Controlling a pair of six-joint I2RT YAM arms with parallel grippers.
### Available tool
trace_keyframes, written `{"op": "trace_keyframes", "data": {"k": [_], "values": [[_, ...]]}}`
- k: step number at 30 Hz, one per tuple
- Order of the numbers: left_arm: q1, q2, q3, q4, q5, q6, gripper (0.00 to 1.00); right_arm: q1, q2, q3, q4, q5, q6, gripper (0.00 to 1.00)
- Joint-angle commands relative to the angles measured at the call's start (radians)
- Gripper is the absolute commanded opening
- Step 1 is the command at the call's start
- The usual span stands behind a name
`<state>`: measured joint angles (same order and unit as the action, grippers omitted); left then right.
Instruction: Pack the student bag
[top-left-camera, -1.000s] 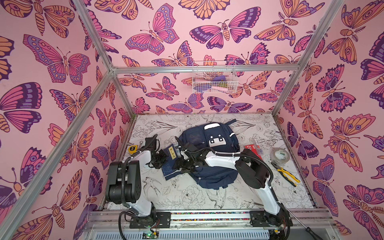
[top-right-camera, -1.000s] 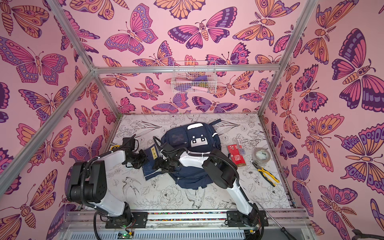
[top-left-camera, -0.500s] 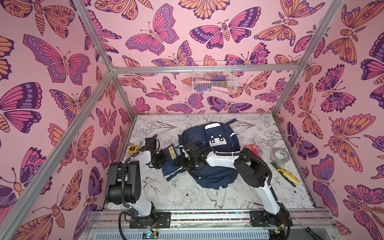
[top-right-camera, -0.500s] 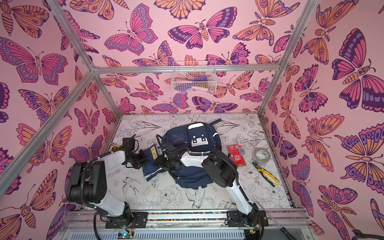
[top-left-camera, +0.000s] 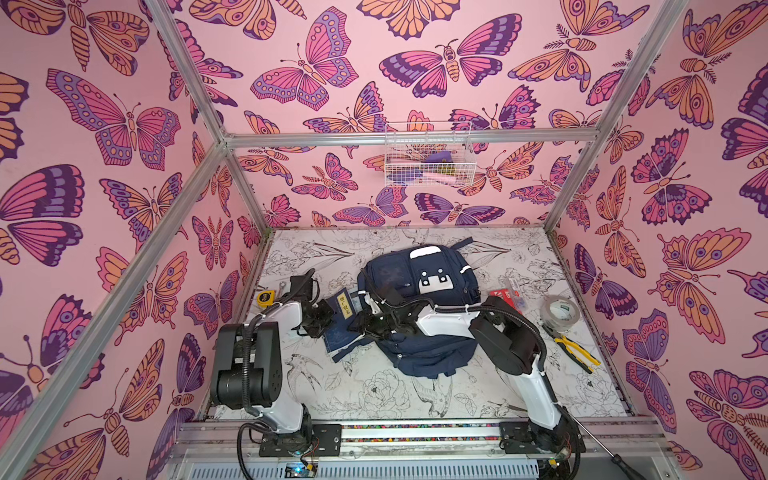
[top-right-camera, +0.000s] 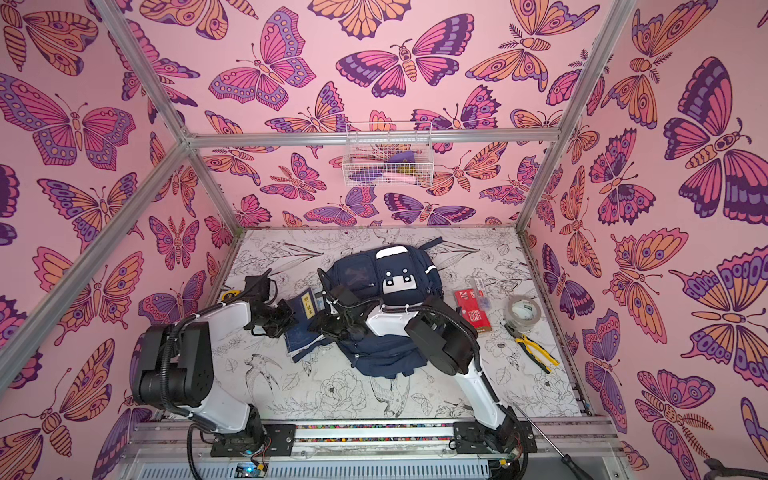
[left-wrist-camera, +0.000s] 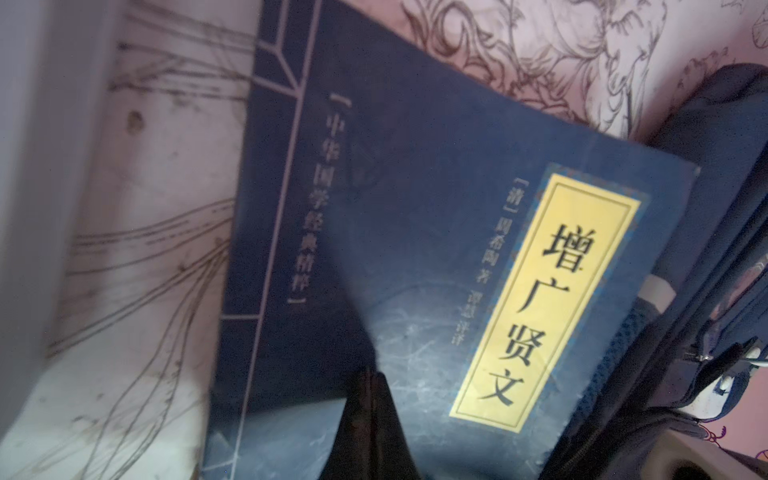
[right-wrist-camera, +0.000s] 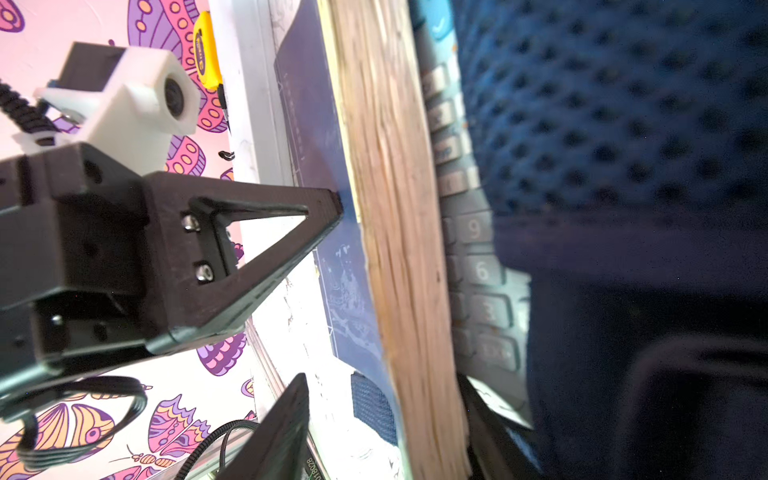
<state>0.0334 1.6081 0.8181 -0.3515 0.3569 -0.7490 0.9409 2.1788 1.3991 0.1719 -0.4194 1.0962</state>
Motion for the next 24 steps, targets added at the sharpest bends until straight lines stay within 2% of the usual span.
{"op": "trace_keyframes", "data": {"k": [1, 3, 5, 6, 12, 13, 15, 18, 20, 22, 24], "values": [[-0.002, 0.029, -0.049, -0.113, -0.001, -0.004, 0.0, -0.002, -0.033, 0.025, 0.047, -0.022, -0.017, 0.54], [-0.002, 0.03, -0.051, -0.113, -0.001, -0.003, 0.0, -0.005, -0.011, 0.062, -0.018, -0.009, -0.037, 0.51], [-0.002, 0.027, -0.052, -0.113, -0.004, -0.003, 0.0, -0.007, 0.01, 0.1, -0.077, -0.004, -0.056, 0.44], [-0.002, 0.025, -0.053, -0.113, -0.003, -0.003, 0.0, -0.008, 0.019, 0.115, -0.097, -0.004, -0.056, 0.36], [-0.003, -0.001, -0.031, -0.114, 0.006, 0.012, 0.0, -0.008, 0.009, 0.124, -0.147, 0.008, -0.078, 0.07], [-0.004, -0.013, -0.023, -0.115, 0.011, 0.016, 0.05, -0.008, 0.006, 0.129, -0.157, 0.011, -0.086, 0.03], [-0.004, -0.055, 0.002, -0.133, 0.016, 0.026, 0.32, -0.007, -0.004, 0.143, -0.183, 0.012, -0.101, 0.0], [-0.005, -0.154, 0.039, -0.168, 0.007, 0.043, 0.54, -0.008, -0.036, 0.162, -0.215, 0.015, -0.14, 0.0], [-0.004, -0.236, 0.053, -0.178, 0.006, 0.043, 0.62, -0.008, -0.07, 0.172, -0.221, 0.007, -0.159, 0.0], [-0.002, -0.315, 0.054, -0.174, 0.026, 0.029, 0.66, -0.007, -0.12, 0.177, -0.211, 0.001, -0.178, 0.0], [-0.001, -0.415, 0.051, -0.151, 0.084, 0.009, 0.71, -0.007, -0.189, 0.172, -0.215, 0.011, -0.2, 0.0]]}}
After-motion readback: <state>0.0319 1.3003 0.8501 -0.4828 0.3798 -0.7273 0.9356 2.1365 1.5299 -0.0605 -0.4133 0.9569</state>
